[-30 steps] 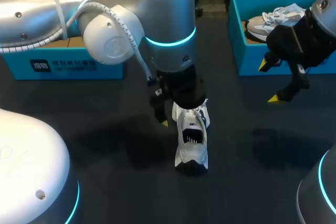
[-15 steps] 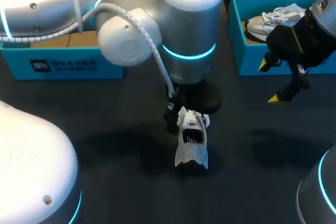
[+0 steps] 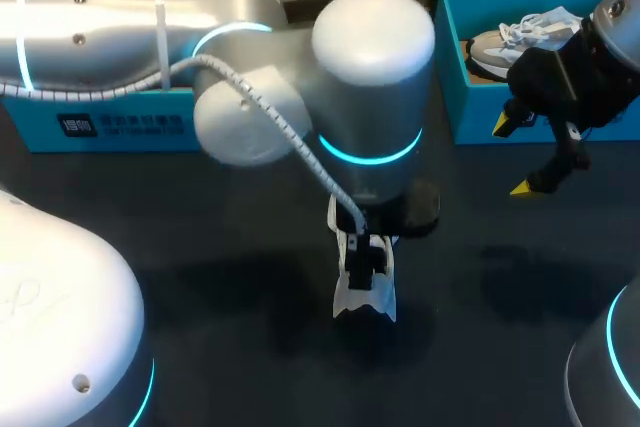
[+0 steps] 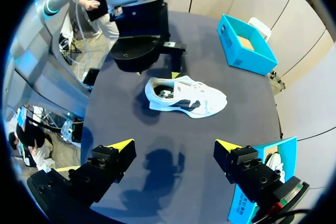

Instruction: Take the shoe out of the shoebox, open the shoe tongue, remove and reinsert the insole, then place the shoe into the shoebox

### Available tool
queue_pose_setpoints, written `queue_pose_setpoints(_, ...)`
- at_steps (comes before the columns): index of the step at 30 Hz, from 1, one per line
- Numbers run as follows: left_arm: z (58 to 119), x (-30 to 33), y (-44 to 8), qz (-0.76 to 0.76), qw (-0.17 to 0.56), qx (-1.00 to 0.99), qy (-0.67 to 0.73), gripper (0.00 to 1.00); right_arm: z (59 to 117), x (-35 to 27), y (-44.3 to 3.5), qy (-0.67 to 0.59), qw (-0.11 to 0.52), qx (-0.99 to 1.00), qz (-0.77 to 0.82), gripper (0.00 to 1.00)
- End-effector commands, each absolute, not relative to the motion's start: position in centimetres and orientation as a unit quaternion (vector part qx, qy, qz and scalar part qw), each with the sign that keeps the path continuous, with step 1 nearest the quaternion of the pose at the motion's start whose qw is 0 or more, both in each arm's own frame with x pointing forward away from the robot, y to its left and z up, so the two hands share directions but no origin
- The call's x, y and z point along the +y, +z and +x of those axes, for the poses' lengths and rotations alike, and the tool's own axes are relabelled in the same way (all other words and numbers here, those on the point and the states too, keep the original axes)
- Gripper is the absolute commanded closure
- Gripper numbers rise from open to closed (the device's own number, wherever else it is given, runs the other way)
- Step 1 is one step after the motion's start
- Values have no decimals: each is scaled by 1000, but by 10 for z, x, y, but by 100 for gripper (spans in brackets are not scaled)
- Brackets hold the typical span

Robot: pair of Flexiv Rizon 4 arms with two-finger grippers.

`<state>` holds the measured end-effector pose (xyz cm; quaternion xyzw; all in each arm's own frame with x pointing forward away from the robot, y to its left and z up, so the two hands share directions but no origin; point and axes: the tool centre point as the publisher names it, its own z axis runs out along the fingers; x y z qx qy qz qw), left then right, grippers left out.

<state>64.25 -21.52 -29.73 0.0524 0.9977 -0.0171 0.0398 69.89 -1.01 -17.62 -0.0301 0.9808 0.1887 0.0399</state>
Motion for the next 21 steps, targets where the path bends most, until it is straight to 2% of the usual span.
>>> queue_pose_setpoints(1,633,-210,-306,57,46,997,-36,1,701,-8,-177,187,38,981,-30,0)
queue_pose_setpoints(8,626,-218,-323,48,61,996,-52,11,701,-8,-177,187,38,981,-30,0)
queue_pose_setpoints(11,625,-220,-330,30,69,995,-60,23,701,-8,-177,187,38,981,-30,0)
queue_pose_setpoints(16,621,-222,-342,13,76,995,-67,26,701,-8,-177,187,38,981,-30,0)
queue_pose_setpoints(21,620,-224,-355,-11,78,995,-68,25,701,-8,-177,187,38,981,-30,0)
